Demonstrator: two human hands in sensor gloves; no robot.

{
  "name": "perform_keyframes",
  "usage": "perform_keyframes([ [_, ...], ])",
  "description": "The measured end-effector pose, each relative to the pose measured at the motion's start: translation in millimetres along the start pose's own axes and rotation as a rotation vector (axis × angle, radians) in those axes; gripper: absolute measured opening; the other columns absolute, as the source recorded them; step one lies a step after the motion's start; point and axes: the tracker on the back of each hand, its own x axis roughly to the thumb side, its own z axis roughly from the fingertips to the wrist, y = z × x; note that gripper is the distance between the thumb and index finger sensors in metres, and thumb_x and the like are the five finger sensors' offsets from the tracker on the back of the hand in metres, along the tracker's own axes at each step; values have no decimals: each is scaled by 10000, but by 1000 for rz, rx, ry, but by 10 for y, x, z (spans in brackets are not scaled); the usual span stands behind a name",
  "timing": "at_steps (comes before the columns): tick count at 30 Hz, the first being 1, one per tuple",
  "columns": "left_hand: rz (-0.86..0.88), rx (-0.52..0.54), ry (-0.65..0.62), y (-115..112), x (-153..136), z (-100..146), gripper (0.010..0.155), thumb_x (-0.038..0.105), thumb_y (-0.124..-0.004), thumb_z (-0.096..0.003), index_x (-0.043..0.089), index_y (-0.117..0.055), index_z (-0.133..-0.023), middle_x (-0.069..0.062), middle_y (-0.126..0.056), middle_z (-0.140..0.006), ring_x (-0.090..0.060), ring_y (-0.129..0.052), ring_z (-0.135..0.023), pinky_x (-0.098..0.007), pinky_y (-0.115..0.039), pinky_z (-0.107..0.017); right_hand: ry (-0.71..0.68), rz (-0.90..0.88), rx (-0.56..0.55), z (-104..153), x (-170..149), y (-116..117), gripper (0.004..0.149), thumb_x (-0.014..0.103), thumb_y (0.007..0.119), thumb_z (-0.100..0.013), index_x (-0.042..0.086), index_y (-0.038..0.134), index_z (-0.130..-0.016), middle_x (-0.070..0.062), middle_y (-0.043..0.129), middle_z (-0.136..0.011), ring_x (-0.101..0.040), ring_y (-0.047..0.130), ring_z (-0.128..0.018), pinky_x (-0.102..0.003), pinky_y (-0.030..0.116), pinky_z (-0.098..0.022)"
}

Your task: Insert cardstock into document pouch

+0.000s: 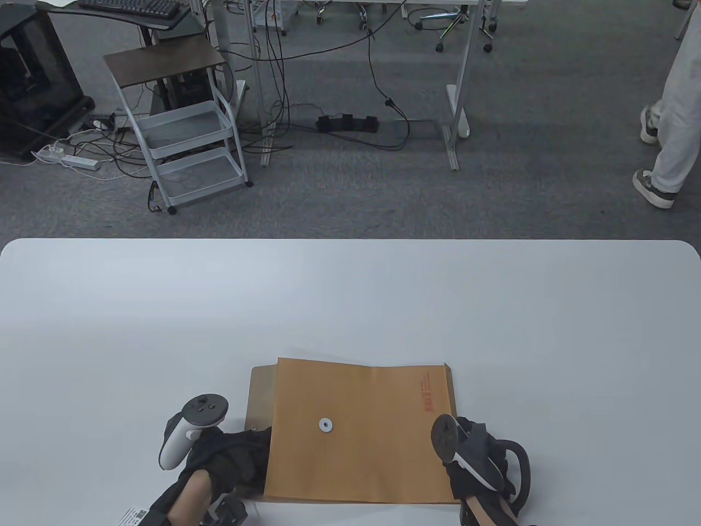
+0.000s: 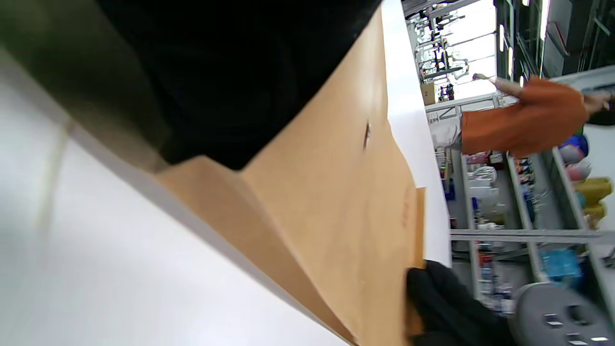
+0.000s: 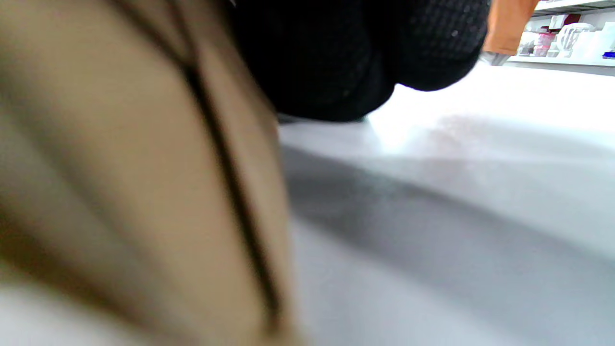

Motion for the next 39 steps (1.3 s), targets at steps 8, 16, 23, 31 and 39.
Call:
perform_keyframes([
  [8, -101, 72, 17, 3, 53, 46, 529, 300, -851, -598, 204, -704, -1096, -50, -1046, -767, -84, -1133, -410, -229, -973, -347, 3, -4, 0, 0, -1, 1, 190, 80, 537, -847, -12, 658, -962, -111, 849, -662, -160, 936, -424, -404, 795, -431],
  [16, -651, 479, 90, 123, 319, 366, 459, 292, -824, -617, 135, -778, -1046, -72, -973, -858, -146, -1092, -522, -299, -932, -429, 0, 0, 1, 1, -2, 2, 190, 81, 528, -855, -10, 653, -965, -112, 847, -665, -160, 934, -427, -404, 794, -433],
  [23, -823, 584, 215, 194, 148, 282, 427, 169, -718, -652, 114, -734, -1075, -328, -517, -1167, -532, -688, -969, -638, -630, -704, 0, 5, 1, 3, -2, 2, 192, 87, 529, -854, -10, 652, -966, -111, 845, -667, -160, 933, -429, -403, 793, -434],
  [31, -538, 402, 144, 191, 111, 233, 455, 141, -692, -659, 174, -648, -1111, -350, -359, -1187, -642, -346, -1023, -789, -407, -676, 1, 5, 1, 3, -2, 2, 194, 88, 530, -851, -11, 649, -967, -112, 844, -668, -159, 932, -429, -403, 793, -434],
  [39, -420, 274, -68, 40, 194, 231, 458, 246, -706, -669, 220, -633, -1120, -347, -350, -1197, -642, -313, -1037, -790, -361, -675, -2, 13, 3, 2, 3, 4, 194, 87, 527, -854, -13, 648, -968, -113, 843, -669, -160, 932, -432, -405, 793, -435],
])
